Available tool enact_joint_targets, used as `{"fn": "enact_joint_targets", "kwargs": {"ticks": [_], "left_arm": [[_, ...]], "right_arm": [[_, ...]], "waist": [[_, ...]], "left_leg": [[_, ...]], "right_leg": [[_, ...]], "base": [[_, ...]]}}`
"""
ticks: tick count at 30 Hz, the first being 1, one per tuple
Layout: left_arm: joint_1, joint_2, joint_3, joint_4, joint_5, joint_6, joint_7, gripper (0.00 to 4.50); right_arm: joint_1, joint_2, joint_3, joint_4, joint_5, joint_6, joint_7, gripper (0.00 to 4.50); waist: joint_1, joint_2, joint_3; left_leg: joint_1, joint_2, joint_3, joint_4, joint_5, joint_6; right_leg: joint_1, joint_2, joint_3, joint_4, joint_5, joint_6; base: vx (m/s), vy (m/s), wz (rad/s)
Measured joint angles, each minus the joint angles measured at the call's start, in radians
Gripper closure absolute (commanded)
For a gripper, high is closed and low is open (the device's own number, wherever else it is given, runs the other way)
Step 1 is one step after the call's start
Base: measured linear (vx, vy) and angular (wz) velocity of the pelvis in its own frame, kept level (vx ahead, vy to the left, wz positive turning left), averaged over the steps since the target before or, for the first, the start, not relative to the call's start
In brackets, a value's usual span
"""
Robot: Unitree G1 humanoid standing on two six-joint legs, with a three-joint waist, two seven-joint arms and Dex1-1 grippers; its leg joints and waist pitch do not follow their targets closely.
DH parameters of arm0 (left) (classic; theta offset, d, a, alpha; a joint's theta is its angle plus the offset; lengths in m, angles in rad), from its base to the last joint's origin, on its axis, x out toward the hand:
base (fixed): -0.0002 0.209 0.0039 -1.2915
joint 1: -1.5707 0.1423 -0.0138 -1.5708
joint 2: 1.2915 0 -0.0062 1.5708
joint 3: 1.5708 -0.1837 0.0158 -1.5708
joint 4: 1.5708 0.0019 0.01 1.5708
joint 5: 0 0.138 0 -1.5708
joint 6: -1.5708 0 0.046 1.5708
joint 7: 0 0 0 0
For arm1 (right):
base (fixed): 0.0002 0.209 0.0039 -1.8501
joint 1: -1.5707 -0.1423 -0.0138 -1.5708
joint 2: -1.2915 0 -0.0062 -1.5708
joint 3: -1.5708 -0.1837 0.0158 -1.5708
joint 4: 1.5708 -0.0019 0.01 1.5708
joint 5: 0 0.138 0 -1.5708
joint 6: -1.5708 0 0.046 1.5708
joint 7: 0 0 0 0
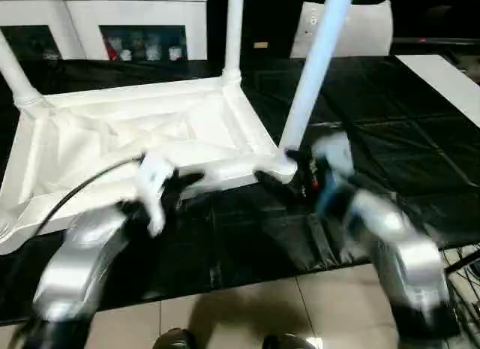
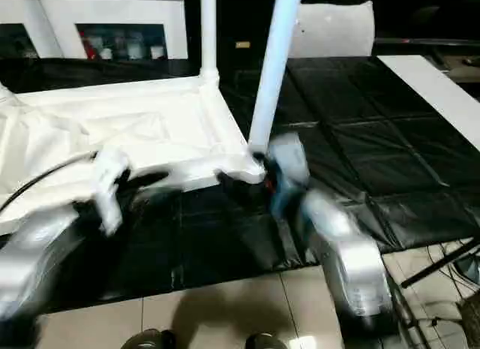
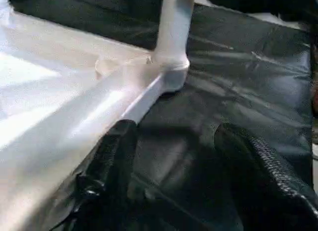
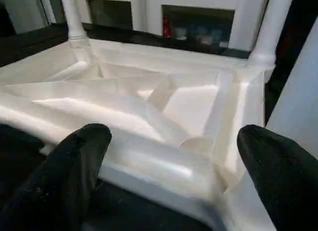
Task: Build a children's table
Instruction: Rotate leg to tighten
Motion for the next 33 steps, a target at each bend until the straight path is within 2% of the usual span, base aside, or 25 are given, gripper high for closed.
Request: {"fn": "enact_joint_targets", "kwargs": {"ticks": [3,5,8,9,11,13,15,19,21,23,26,27,28,29,30,31,33], "left_arm": [[0.039,0.012,-0.001,-0.035,0.012,0.029,0.021,1.15],[0.063,0.013,0.000,-0.048,0.029,0.047,0.043,1.10],[0.091,0.018,-0.001,-0.078,0.050,0.087,0.104,0.77],[0.095,0.016,-0.002,-0.082,0.056,0.094,0.124,0.70],[0.101,0.010,-0.002,-0.083,0.085,0.099,0.174,0.70],[0.108,-0.011,0.003,-0.080,0.112,0.078,0.224,0.70],[0.111,-0.037,0.008,-0.077,0.121,0.052,0.251,0.70],[0.122,-0.101,0.009,-0.105,0.108,0.015,0.304,0.70],[0.134,-0.119,0.008,-0.128,0.108,0.019,0.336,0.70],[0.143,-0.144,0.012,-0.141,0.128,0.018,0.392,0.70],[0.139,-0.159,0.012,-0.139,0.139,0.014,0.421,0.70],[0.136,-0.181,0.018,-0.140,0.139,0.010,0.437,0.70],[0.128,-0.195,0.019,-0.139,0.140,0.003,0.454,0.70],[0.119,-0.201,0.021,-0.137,0.140,-0.004,0.466,0.70],[0.105,-0.206,0.025,-0.131,0.141,-0.006,0.478,0.70],[0.084,-0.210,0.031,-0.125,0.143,-0.006,0.497,0.70],[0.062,-0.216,0.044,-0.123,0.148,-0.005,0.519,0.70]], "right_arm": [[-0.081,-0.012,0.003,0.119,-0.018,-0.008,0.013,0.00],[-0.124,-0.017,0.004,0.188,-0.035,-0.033,0.014,0.00],[-0.221,-0.008,-0.007,0.375,-0.043,-0.119,-0.008,0.00],[-0.253,0.000,-0.024,0.439,-0.046,-0.157,-0.038,0.00],[-0.311,0.013,-0.092,0.571,-0.049,-0.269,-0.134,0.00],[-0.337,0.008,-0.137,0.614,-0.064,-0.341,-0.186,0.00],[-0.333,0.014,-0.144,0.607,-0.065,-0.356,-0.185,0.00],[-0.223,0.054,-0.115,0.510,-0.054,-0.315,-0.148,0.00],[-0.118,0.063,-0.102,0.389,-0.028,-0.258,-0.144,0.00],[0.037,0.067,-0.066,0.218,0.002,-0.176,-0.154,0.00],[0.158,0.050,-0.025,0.074,0.017,-0.102,-0.168,0.00],[0.216,0.040,-0.022,-0.005,0.020,-0.080,-0.176,0.00],[0.264,0.039,-0.020,-0.062,0.020,-0.057,-0.187,0.00],[0.280,0.044,-0.019,-0.085,0.019,-0.045,-0.196,0.00],[0.291,0.053,-0.020,-0.107,0.018,-0.037,-0.208,0.00],[0.304,0.069,-0.019,-0.133,0.014,-0.032,-0.221,0.00],[0.314,0.081,-0.015,-0.158,0.008,-0.031,-0.232,0.00]], "waist": [[-0.003,0.000,0.000],[-0.006,0.000,0.000],[-0.011,0.000,0.000],[-0.010,0.001,0.000],[-0.006,0.000,0.000],[-0.006,0.000,0.000],[-0.011,-0.002,-0.001],[-0.017,-0.006,-0.004],[-0.013,-0.007,-0.004],[-0.007,-0.007,-0.004],[-0.009,-0.007,-0.005],[-0.007,-0.005,-0.005],[-0.018,-0.003,-0.009],[-0.019,-0.002,-0.008],[-0.023,0.005,-0.009],[-0.031,0.012,-0.008],[-0.036,0.013,-0.008]], "left_leg": [[0.001,0.000,0.000,0.001,0.001,-0.001],[0.001,0.000,0.000,0.001,0.001,-0.001],[0.002,0.000,0.000,0.003,0.001,-0.001],[0.001,0.000,0.000,0.004,0.001,-0.001],[-0.001,-0.001,-0.001,0.005,0.001,-0.001],[0.000,-0.001,-0.001,0.007,0.001,-0.001],[0.000,-0.001,-0.002,0.010,0.001,-0.001],[-0.001,-0.002,-0.006,0.010,0.001,-0.001],[-0.001,-0.002,-0.006,0.010,0.001,-0.001],[-0.002,-0.002,-0.007,0.010,0.001,-0.001],[-0.004,-0.002,-0.008,0.009,0.001,-0.001],[-0.017,-0.010,-0.027,0.008,0.001,-0.001],[-0.021,-0.013,-0.049,0.010,0.001,-0.001],[-0.025,-0.013,-0.062,0.011,0.001,-0.001],[-0.034,-0.016,-0.084,0.013,0.002,-0.003],[-0.038,-0.018,-0.109,0.012,0.005,-0.009],[-0.037,-0.032,-0.139,0.011,0.006,-0.012]], "right_leg": [[0.000,0.000,0.001,0.000,0.000,0.000],[0.000,0.001,0.002,0.000,0.000,0.000],[0.000,0.001,0.002,0.000,0.000,0.000],[-0.001,0.001,0.002,0.000,0.000,0.000],[-0.002,0.001,0.002,0.000,0.000,0.000],[-0.003,0.001,0.002,-0.001,0.000,0.000],[0.002,0.001,0.002,-0.002,0.000,0.000],[0.001,0.001,0.002,-0.004,0.000,0.000],[0.001,0.001,0.002,-0.003,0.000,0.000],[0.002,0.003,0.003,-0.002,0.000,0.002],[0.000,0.003,0.002,-0.002,0.001,0.002],[0.008,-0.004,-0.015,-0.004,0.000,0.003],[0.014,-0.004,-0.032,-0.008,0.000,0.004],[0.018,-0.006,-0.046,-0.011,0.000,0.003],[0.024,-0.004,-0.063,-0.015,0.000,0.002],[0.032,0.002,-0.074,-0.016,-0.003,-0.002],[0.039,0.006,-0.075,0.007,-0.015,-0.013]], "base": [[0.000,0.000,0.00],[0.000,0.000,0.00],[0.000,0.000,0.00],[0.000,0.000,0.00],[0.000,0.000,0.00],[0.000,0.000,0.00],[0.000,0.000,0.00],[0.000,0.000,0.00],[0.000,0.000,0.00],[0.000,0.000,0.00],[0.000,0.000,0.00],[0.002,-0.011,0.19],[0.021,-0.029,0.44],[0.021,-0.029,0.44],[0.017,-0.051,0.43],[-0.007,-0.079,0.47],[-0.006,-0.093,0.52]]}}
